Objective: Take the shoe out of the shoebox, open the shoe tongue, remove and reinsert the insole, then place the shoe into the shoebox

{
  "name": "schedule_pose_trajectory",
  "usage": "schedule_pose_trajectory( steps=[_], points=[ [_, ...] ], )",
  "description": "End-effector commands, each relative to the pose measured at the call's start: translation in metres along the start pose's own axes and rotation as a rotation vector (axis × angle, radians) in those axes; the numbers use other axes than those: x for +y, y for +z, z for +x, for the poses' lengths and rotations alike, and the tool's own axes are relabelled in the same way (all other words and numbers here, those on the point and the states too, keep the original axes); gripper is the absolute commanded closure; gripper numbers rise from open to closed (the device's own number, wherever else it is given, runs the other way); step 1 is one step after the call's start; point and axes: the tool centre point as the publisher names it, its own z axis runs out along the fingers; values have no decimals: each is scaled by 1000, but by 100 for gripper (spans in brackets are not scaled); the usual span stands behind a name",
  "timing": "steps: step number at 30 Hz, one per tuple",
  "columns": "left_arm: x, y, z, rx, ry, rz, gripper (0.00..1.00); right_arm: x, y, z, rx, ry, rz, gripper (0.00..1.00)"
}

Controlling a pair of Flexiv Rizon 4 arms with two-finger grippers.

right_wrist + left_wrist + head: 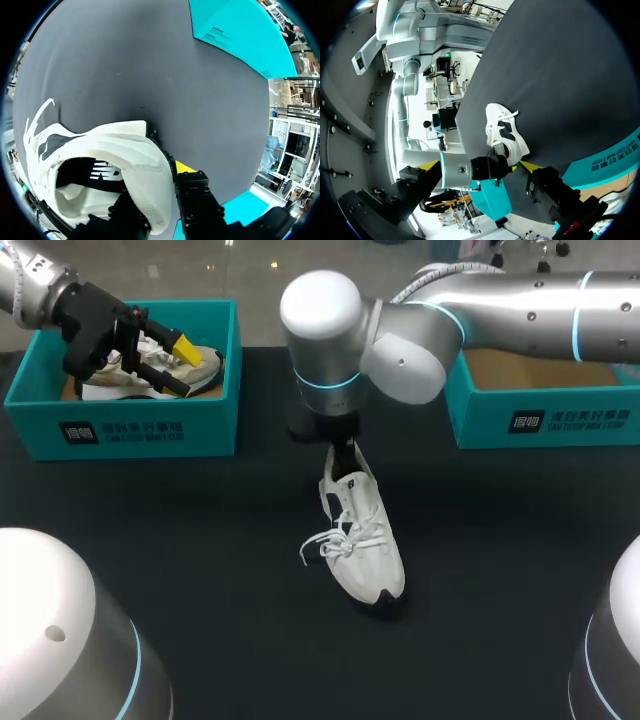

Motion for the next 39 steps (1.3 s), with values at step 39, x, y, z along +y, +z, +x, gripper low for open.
schedule_pose_trajectory(
  steps=[39],
  points=[
    [0, -1, 0, 3, 1, 2, 0, -20, -211, -29, -23, 20, -72, 100]
  ],
)
